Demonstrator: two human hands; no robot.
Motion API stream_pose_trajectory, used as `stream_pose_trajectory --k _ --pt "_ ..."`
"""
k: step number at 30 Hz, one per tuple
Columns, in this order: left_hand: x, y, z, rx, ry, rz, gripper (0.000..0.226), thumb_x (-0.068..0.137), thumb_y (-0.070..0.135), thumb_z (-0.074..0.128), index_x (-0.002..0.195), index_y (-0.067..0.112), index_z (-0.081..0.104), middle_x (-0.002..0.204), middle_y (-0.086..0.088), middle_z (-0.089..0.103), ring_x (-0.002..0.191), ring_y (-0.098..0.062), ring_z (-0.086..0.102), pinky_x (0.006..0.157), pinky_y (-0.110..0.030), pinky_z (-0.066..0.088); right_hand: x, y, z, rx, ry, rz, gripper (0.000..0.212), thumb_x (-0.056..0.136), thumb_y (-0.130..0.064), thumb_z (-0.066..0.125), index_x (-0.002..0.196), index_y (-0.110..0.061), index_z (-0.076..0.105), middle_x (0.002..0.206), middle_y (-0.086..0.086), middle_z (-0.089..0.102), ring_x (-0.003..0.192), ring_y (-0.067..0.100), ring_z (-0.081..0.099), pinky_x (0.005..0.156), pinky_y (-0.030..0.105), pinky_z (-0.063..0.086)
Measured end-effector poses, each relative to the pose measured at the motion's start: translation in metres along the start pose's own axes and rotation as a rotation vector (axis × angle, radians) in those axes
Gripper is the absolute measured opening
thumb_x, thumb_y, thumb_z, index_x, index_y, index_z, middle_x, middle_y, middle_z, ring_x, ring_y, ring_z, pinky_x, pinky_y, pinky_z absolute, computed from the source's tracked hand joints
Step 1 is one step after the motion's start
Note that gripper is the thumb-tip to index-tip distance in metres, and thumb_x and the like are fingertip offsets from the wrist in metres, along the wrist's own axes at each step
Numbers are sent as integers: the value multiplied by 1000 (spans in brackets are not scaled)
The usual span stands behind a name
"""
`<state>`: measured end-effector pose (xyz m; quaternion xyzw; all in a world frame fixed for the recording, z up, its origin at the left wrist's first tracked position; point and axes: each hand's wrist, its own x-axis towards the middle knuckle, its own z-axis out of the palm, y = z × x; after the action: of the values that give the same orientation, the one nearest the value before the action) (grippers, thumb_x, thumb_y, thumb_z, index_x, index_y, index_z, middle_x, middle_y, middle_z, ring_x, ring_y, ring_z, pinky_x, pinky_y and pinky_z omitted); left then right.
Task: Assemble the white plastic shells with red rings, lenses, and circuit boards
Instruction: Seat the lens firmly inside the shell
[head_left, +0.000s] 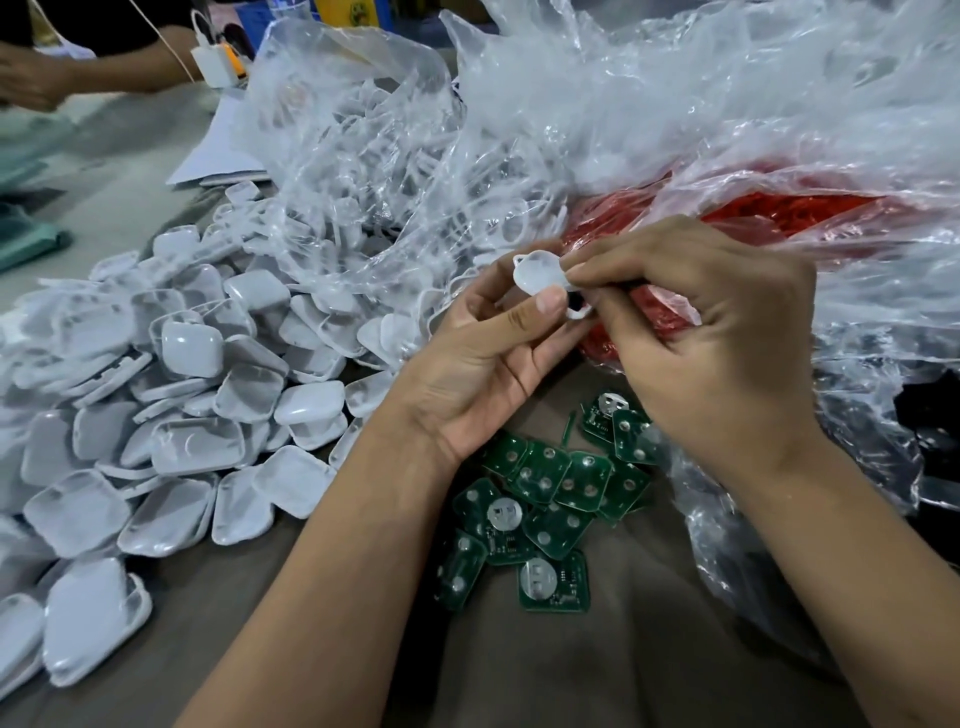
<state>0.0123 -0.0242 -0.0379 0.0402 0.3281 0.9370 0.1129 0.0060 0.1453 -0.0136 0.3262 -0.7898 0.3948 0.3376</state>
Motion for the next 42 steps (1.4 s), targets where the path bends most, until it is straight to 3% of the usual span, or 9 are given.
stream_pose_trajectory --k 5,9,14,18,22,28,37,42 --pt "0 1 2 -4 31 -5 36 81 -5 62 116 3 63 100 -13 72 85 -21 76 82 -32 64 1 1 -1 1 -84 -19 19 90 8 72 100 -5 81 100 2 78 96 18 74 84 36 59" --pt "1 2 1 -22 54 -7 46 73 -6 75 117 3 64 99 -15 74 84 -22 76 76 -31 64 1 2 0 3 -122 -37 29 89 15 65 104 -4 81 99 3 78 99 23 70 86 38 57" --pt "3 3 1 -18 33 -20 50 64 6 86 112 2 71 103 -16 74 92 -24 75 84 -32 63 0 1 -1 85 -149 -13 34 86 18 57 103 -1 80 107 2 78 111 26 65 95 41 53" --pt "2 5 2 -56 -36 -48 46 63 8 92 105 0 75 105 -20 74 97 -28 75 83 -32 63 -1 1 -3 123 -49 16 30 89 14 55 102 -1 78 111 5 76 114 29 66 101 44 49" --pt "1 5 3 -85 -72 -61 62 60 6 95 116 -2 70 109 -23 73 100 -34 75 81 -35 63 1 3 -5 24 -3 -27 30 87 9 55 101 -2 79 110 6 75 112 36 61 98 36 44" --pt "-2 5 3 -89 -142 -83 46 64 7 93 107 -2 76 105 -21 75 95 -31 77 81 -34 63 2 1 -4 -27 -49 -60 30 85 7 57 98 -4 82 110 8 74 112 37 55 92 41 46" --pt "-2 6 2 -68 -66 -125 52 62 20 94 107 0 76 104 -20 74 90 -28 77 78 -31 64 4 -1 -6 -23 -72 -27 31 86 5 57 105 -4 80 112 9 72 115 35 55 97 36 44" --pt "-2 6 1 -65 -68 -127 44 66 23 91 102 2 78 99 -18 75 90 -25 77 80 -28 63 4 -1 -6 -22 -106 -48 28 86 3 60 101 -6 82 111 10 72 115 35 53 93 37 45"
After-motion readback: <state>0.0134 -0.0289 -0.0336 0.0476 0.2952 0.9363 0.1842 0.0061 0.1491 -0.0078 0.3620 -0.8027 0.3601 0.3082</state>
